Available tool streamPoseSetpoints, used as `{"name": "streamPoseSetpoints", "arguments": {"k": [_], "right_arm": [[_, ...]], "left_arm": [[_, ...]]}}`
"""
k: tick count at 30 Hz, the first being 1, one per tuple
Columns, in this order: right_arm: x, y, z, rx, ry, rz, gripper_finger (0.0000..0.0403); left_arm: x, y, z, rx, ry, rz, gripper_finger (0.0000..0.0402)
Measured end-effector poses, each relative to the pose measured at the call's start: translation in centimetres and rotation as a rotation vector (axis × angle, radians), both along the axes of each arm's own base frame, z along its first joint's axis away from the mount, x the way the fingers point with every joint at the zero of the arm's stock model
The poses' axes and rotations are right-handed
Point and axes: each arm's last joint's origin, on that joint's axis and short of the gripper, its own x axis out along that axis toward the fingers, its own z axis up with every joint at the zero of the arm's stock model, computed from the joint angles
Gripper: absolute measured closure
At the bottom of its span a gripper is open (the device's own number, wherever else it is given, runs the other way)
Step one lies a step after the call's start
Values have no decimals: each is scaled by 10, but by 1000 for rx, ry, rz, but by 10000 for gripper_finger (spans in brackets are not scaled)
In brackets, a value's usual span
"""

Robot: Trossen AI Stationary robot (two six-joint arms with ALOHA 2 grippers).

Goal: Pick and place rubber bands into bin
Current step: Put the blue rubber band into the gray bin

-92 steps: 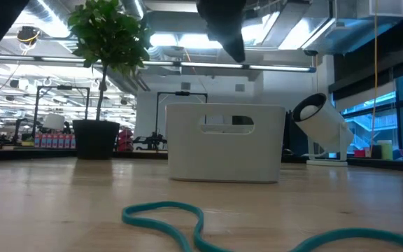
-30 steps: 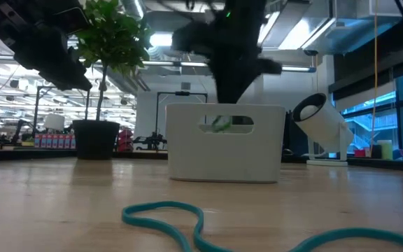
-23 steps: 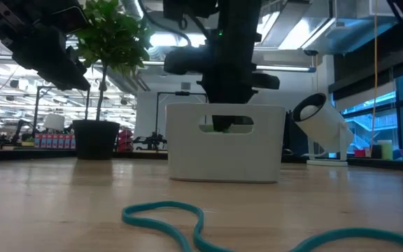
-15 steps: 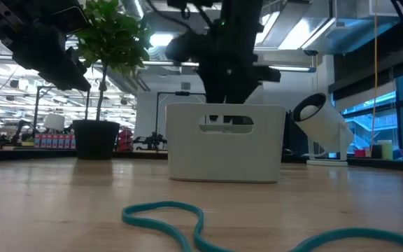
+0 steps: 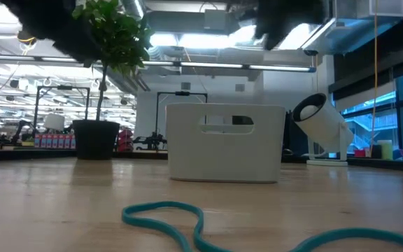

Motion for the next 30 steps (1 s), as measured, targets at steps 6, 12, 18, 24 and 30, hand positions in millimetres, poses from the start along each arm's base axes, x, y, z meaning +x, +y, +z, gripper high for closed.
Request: {"name": "streamPoseSetpoints", "arguments": {"k": [6,12,18,24,30], "right_arm": [[-52,40,-17,75,-74,37,285],[-103,65,-44,131,-109,12,303],[-143,84,-61,153,-79,63,309],[-171,100,-74,143,-45,134,309],[-186,109,-76,135,-35,196,309]], "left_arm": [[37,-28,8,83,115,-47,341],[81,-60,4,197,298,-122,341],[125,-91,5,192,337,-159,328],[165,-116,-9,142,379,-217,289],[187,-128,-41,145,434,-229,244]]}}
